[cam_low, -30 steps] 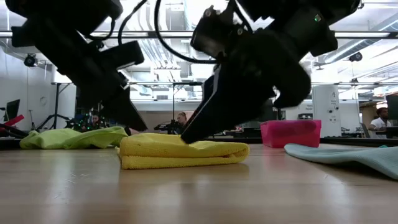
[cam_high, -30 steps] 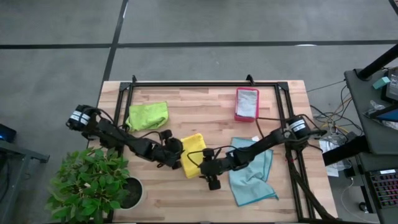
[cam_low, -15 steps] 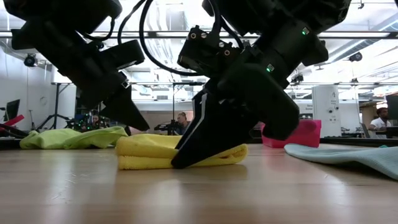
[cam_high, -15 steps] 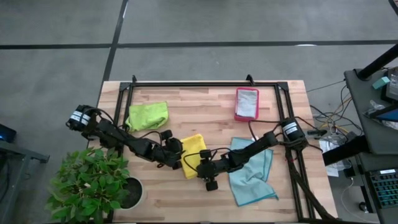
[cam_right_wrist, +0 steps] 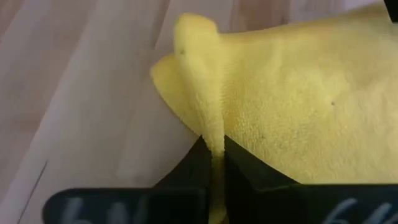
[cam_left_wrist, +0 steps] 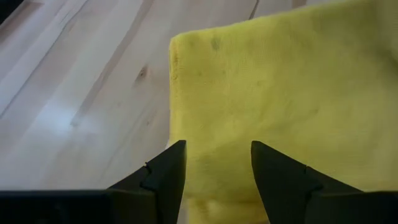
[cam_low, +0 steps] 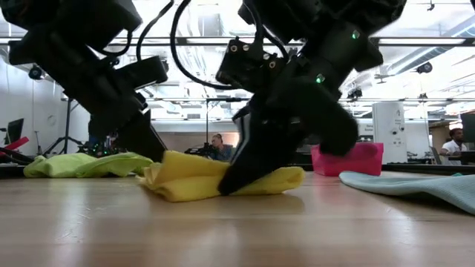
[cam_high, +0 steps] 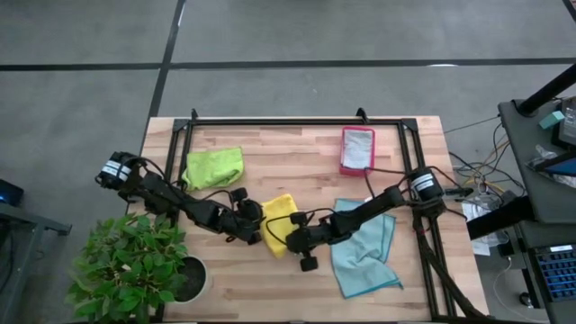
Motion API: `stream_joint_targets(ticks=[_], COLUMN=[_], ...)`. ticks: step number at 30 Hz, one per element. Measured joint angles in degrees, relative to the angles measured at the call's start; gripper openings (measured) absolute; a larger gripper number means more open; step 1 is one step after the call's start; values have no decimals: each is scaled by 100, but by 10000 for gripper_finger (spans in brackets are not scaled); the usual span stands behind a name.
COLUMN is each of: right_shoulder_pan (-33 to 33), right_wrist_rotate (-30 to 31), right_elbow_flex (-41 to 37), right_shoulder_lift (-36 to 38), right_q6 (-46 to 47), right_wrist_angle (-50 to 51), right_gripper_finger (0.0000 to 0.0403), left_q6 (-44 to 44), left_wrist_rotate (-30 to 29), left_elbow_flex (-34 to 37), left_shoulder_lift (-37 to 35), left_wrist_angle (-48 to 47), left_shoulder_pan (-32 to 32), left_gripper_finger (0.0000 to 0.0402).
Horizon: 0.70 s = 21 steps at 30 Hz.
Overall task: Fold microfiber towels
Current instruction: Fold the yellow microfiber towel
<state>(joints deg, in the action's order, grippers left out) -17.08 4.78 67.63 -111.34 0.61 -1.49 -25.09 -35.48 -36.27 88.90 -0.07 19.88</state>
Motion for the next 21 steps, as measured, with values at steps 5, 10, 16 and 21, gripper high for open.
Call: stream_joint_targets(ticks=[5, 10, 16, 21], right_shoulder_pan=[-17, -81, -228, -251], right_wrist_rotate=[-482, -938, -997, -986], right_elbow_flex=[182, 292, 701, 1064], right_shoulder_lift=[442, 549, 588, 585], right_q6=[186, 393, 394, 333], right_wrist_angle=[780, 1107, 1597, 2018], right_gripper_finger=[13, 13, 13, 13], left_q6=[0, 0, 1, -5], left_wrist_rotate=[-117, -252, -221, 58], left_elbow_flex=[17, 16, 15, -68], left_shoulder_lift=[0, 114, 669, 1027], left_wrist_angle=[83, 318, 999, 1219], left_shoulder_pan=[-2, -4, 4, 7], left_gripper_finger=[166, 166, 166, 166])
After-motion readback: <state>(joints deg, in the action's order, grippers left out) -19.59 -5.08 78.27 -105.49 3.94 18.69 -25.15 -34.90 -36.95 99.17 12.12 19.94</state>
